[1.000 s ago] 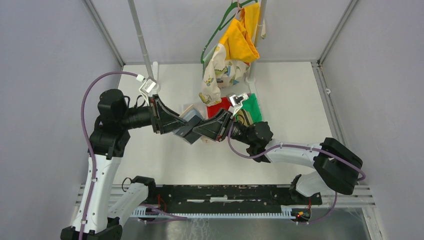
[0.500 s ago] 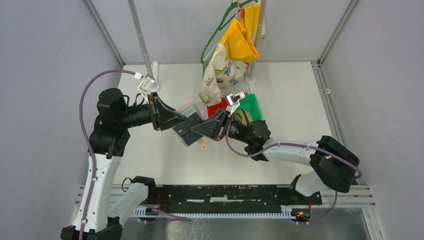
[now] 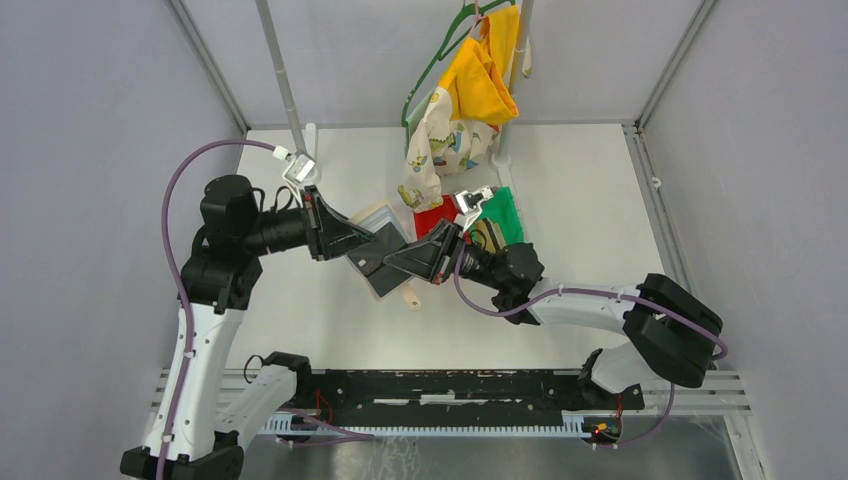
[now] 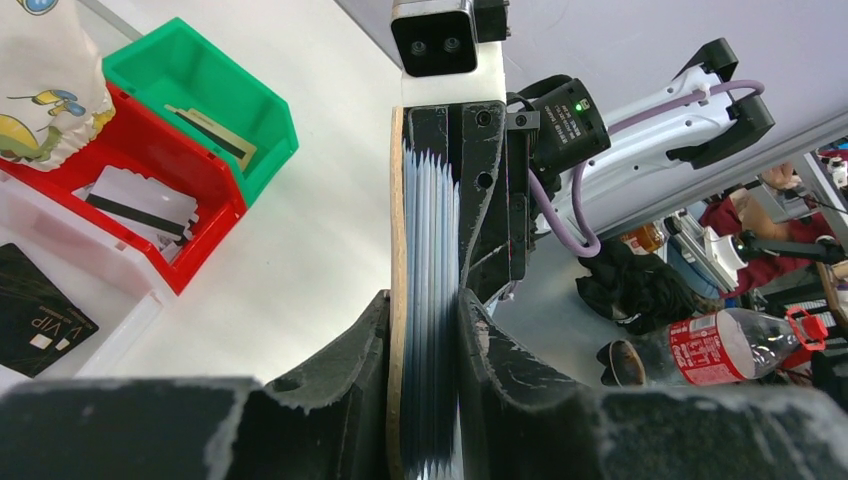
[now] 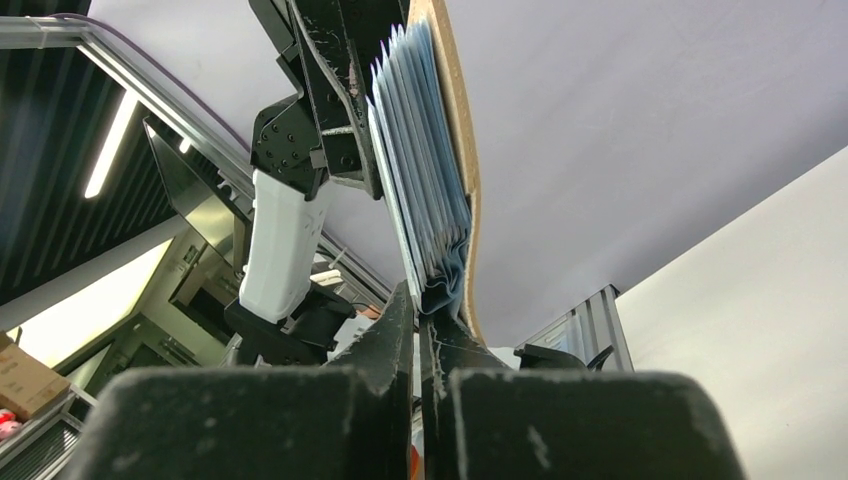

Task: Take the credit cards out of the card holder
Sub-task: Remove the credit card from the card holder.

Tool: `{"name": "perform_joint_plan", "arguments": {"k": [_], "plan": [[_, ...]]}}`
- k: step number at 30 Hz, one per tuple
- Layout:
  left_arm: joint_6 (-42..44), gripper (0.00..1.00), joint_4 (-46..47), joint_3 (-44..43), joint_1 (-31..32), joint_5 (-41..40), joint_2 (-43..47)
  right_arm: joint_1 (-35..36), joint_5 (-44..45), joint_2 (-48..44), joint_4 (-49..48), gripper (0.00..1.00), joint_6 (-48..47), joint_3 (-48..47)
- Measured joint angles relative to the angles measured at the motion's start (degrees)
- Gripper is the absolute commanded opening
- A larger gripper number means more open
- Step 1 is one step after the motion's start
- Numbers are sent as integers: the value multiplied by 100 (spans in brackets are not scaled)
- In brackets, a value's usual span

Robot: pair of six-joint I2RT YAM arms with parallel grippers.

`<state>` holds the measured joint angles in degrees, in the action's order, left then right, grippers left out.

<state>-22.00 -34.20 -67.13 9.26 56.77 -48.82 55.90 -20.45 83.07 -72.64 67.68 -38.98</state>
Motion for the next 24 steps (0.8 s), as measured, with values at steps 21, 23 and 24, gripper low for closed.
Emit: {"name": "perform_joint_plan", "arguments": {"k": [21,23,24], "plan": [[1248,46,-883,44,-52,796,-70,15,-332,-219,754,0,-186,-210],[1604,47,-1296,44,-22,903,-94,20,-334,-264,901,0,-262,-367],[1762,45,-1445,44,-20,953,-98,17,-345,-293,1023,0,-306,-444]]}}
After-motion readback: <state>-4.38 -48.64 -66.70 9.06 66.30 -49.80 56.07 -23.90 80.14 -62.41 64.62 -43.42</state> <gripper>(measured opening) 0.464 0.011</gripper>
